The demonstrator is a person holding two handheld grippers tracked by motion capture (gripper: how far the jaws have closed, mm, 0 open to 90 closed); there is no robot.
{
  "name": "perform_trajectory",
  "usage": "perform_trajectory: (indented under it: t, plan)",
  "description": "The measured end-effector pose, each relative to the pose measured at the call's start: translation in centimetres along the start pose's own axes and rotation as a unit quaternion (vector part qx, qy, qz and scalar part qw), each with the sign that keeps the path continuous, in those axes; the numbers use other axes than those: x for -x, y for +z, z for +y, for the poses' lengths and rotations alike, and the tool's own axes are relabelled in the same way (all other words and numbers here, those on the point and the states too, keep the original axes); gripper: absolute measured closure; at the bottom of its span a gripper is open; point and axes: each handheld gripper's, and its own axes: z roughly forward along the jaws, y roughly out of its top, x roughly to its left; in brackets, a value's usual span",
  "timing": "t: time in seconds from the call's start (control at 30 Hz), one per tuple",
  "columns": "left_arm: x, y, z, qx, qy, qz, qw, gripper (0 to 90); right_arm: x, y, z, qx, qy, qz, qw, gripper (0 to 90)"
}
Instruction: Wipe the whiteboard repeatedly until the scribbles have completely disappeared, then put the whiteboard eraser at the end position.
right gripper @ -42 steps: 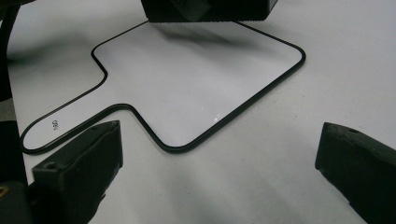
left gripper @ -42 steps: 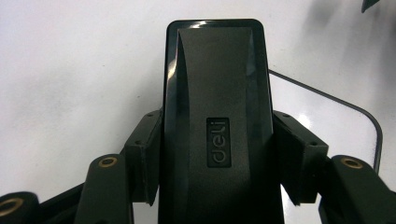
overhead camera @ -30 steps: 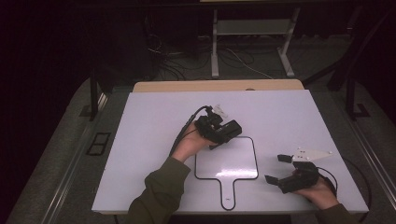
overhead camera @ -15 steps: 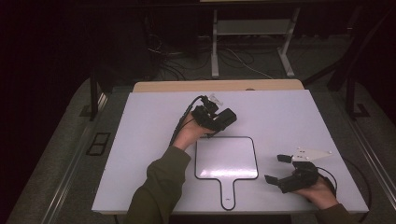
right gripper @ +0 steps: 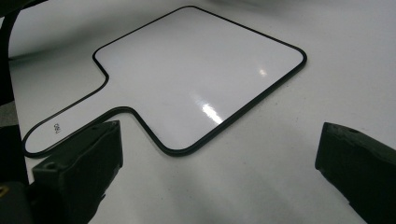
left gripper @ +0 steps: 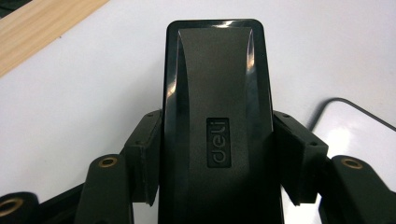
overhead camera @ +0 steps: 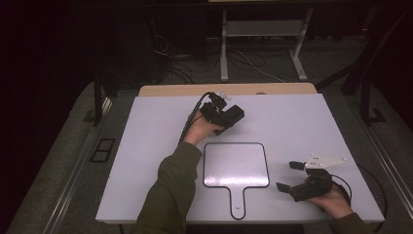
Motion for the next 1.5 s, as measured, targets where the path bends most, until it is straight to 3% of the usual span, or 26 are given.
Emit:
perform_trajectory:
  t: [0.1, 0.57, 1.0, 1.13, 1.23, 1.5]
  plan:
    - [-0.6, 0.7, 0.2, -0.006, 0.006, 0.006, 0.9999, 39.5, 0.0, 0.0, 0.0, 0.001, 0.000, 0.000, 1.0000, 0.0]
    - [-2.3, 3.3, 1.4, -0.020, -0.003, 0.021, 0.9996, 39.4, 0.3, -0.2, -0.1, 0.003, 0.005, 0.002, 1.0000, 0.0]
    - [-2.6, 5.6, 1.8, -0.046, 0.001, 0.034, 0.9984, 39.3, 0.4, -0.2, -0.1, 0.005, 0.006, 0.003, 1.0000, 0.0]
    - [-2.6, 6.2, 1.4, -0.060, -0.002, 0.047, 0.9971, 39.0, 0.4, -0.2, -0.1, 0.005, 0.006, 0.003, 1.0000, 0.0]
    - [-2.7, 6.0, 1.3, -0.053, -0.017, 0.038, 0.9977, 36.8, 0.4, -0.3, -0.1, 0.005, 0.006, 0.004, 1.0000, 0.0]
    - [-2.6, 4.6, 1.1, -0.010, -0.014, 0.022, 0.9996, 27.5, 0.5, -0.1, -0.2, 0.003, 0.007, 0.003, 1.0000, 0.0]
